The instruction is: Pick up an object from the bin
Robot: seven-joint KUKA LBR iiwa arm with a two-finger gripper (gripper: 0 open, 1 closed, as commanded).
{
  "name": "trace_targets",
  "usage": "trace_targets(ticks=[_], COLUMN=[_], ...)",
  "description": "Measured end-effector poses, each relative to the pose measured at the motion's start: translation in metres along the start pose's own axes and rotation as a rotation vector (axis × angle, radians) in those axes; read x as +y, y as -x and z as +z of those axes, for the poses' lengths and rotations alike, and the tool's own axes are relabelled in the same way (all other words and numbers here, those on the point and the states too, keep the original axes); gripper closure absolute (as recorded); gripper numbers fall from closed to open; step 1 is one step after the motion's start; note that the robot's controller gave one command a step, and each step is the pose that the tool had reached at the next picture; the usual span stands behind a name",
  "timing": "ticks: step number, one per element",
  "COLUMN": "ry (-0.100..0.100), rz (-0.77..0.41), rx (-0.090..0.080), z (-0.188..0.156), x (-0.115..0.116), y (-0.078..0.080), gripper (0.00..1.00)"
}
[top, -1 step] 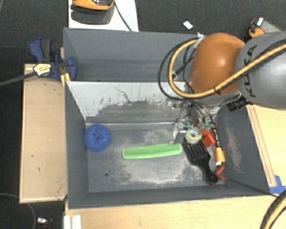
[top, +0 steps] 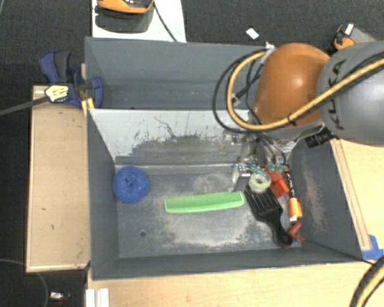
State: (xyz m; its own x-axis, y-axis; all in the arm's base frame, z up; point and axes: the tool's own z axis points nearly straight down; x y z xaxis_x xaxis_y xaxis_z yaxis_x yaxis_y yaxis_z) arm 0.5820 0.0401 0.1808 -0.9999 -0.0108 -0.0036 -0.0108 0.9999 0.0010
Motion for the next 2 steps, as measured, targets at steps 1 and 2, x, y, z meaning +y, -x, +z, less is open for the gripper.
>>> trace_targets(ticks=[1, 2], ry=[0.0, 0.0], rz=[-0.094, -0.049], rx=[-0.003, -0.007], z=[0.071, 0.073], x=[0.037, 0.051], y=[-0.031, -0.037], gripper=[0.0, 0.0])
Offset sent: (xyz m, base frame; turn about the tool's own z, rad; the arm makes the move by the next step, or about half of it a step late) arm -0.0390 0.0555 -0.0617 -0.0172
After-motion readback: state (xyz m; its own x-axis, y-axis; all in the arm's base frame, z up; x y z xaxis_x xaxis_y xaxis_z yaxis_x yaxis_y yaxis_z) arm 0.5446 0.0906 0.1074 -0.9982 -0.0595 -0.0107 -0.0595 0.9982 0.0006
